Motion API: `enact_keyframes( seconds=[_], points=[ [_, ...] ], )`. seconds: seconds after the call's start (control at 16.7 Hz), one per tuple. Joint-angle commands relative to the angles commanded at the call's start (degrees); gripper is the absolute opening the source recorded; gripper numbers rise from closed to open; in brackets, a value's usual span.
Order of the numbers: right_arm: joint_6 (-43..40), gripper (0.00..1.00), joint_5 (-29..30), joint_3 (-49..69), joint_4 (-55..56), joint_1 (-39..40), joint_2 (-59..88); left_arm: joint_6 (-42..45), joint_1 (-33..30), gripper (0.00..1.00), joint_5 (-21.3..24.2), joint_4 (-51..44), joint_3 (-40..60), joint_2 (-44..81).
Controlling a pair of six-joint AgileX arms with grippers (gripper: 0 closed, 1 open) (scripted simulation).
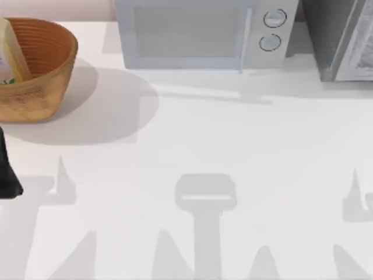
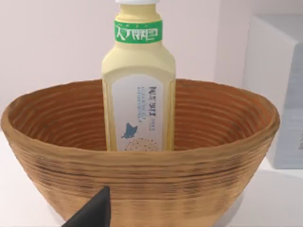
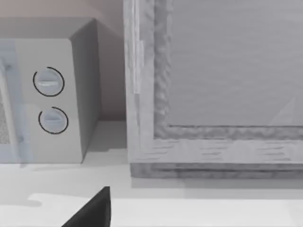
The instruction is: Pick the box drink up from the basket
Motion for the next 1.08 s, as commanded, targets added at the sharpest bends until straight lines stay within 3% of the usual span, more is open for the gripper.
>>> enact_keyframes(
  seconds=[0.72, 1.08],
  points=[
    [0.00, 1.00, 0.00, 0.00, 0.00, 0.00, 0.00, 0.09, 4.28, 1.00, 5.06, 41.51, 20.23, 59.56],
    [0.00, 1.00, 0.00, 0.00, 0.00, 0.00, 0.00, 0.28, 5.86, 1.00, 7.02, 57.15, 27.78, 83.17]
  ],
)
